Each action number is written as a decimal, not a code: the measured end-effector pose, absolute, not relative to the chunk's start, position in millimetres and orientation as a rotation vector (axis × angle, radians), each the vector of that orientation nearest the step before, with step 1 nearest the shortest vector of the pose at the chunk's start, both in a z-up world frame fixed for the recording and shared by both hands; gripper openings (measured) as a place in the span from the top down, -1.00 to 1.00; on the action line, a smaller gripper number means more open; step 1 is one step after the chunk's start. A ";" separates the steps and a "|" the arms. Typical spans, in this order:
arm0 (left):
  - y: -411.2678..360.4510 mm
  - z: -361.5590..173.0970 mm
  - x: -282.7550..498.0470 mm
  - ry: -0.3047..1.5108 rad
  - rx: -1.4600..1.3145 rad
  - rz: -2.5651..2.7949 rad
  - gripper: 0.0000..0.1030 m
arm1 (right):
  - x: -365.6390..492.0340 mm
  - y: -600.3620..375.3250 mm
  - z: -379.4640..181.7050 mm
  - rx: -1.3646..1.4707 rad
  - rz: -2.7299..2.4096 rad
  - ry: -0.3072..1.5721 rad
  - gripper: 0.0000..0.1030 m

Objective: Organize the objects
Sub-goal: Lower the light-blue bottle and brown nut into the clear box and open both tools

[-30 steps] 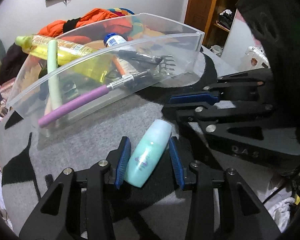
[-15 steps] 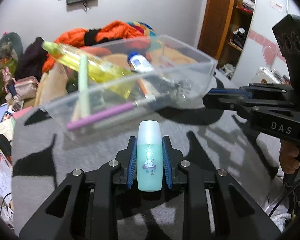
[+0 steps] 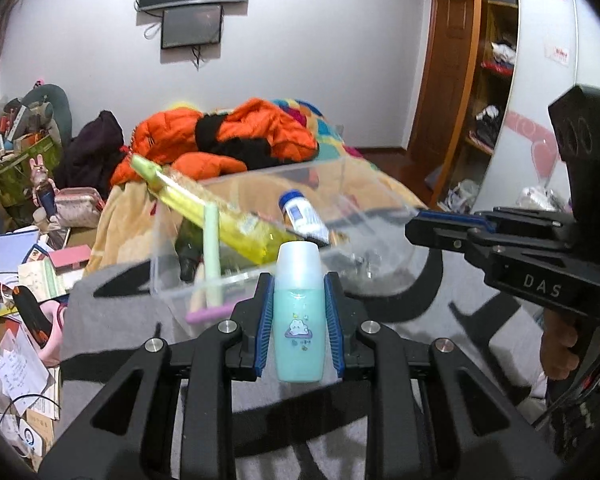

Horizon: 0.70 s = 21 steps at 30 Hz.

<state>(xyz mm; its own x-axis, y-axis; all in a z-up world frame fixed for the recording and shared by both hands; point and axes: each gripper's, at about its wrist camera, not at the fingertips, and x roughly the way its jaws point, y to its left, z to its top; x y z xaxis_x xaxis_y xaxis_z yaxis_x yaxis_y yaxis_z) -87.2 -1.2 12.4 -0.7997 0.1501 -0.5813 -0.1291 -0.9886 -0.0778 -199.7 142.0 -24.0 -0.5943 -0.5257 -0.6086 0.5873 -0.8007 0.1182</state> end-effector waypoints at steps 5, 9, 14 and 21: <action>-9.8 27.5 -93.6 -0.070 -0.864 2.894 0.53 | -205.9 140.8 -8.3 0.806 -2.377 0.107 0.77; -17.7 35.3 -103.5 -0.091 -0.838 2.923 0.53 | -214.2 140.1 -0.1 0.781 -2.398 0.104 0.77; -27.3 34.7 -119.1 -0.149 -0.854 2.923 0.53 | -227.7 135.7 4.5 0.769 -2.420 0.109 0.77; -34.0 24.0 -147.2 -0.156 -0.907 2.960 0.53 | -253.9 121.0 -6.8 0.827 -2.426 0.153 0.77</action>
<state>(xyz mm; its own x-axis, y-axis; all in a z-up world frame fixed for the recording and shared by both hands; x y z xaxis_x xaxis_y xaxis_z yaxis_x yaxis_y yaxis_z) -147.2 -34.0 24.0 -0.8279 0.0695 -0.5566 -0.0108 -0.9941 -0.1081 -253.9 121.0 -6.8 -0.6493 -0.4776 -0.5918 0.5480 -0.8334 0.0713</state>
